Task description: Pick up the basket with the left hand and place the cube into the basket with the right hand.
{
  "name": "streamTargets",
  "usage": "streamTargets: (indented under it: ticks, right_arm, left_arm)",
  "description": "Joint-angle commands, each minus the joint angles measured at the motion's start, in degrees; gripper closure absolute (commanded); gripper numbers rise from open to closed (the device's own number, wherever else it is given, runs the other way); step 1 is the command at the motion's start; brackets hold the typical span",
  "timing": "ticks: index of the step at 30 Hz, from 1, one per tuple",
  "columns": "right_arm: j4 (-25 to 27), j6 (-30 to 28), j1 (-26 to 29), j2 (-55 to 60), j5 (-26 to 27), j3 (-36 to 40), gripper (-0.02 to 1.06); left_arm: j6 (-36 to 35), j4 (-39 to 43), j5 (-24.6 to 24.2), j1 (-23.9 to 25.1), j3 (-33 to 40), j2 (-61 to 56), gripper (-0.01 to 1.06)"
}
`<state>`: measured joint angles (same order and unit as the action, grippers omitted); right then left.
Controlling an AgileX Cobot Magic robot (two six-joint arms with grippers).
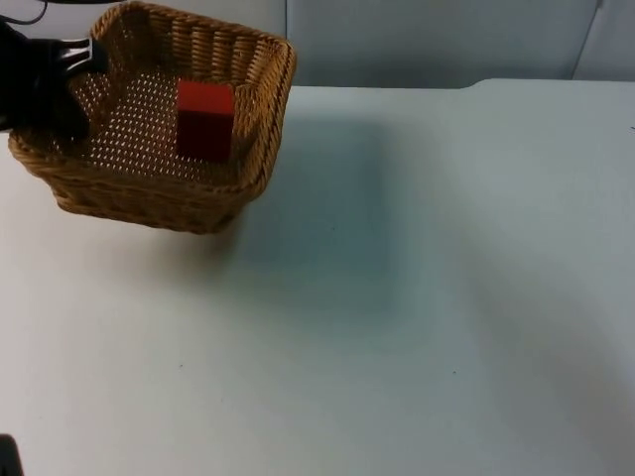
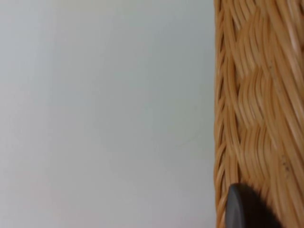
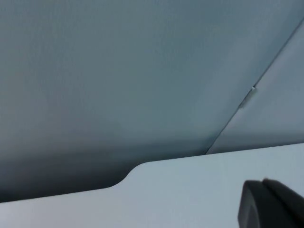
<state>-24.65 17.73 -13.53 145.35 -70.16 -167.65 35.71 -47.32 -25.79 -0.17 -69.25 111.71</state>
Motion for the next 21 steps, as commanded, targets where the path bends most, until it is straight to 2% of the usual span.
streamTargets:
  ticks: [1,9,16,19,21]
  right_arm:
    - [-0.7,0.1,0.2,-0.7,0.2,-0.5,1.05]
    - [-0.6,0.1,0.2,-0.7,0.2,-0.5,1.05]
    - [0.2,0.3,0.2,-0.7,0.2,-0.5,1.05]
    - [1.1,0.3,0.2,-0.7,0.2,-0.5,1.05]
    - [1.2,0.3,0.2,-0.7,0.2,-0.5,1.05]
  left_arm:
    - [-0.2,-1.5,1.2,-0.3,0.0,-0.8,1.05]
    - [-0.2,-1.5,2.2,-0.3,0.0,-0.8,1.05]
    - [-0.2,-1.8,8.6,-0.3,0.0,-0.8,1.05]
    - [-0.2,-1.8,8.0,-0.3,0.0,-0.8,1.05]
    - [-0.1,-1.9,3.9,-0.3,0.0,-0.8,1.05]
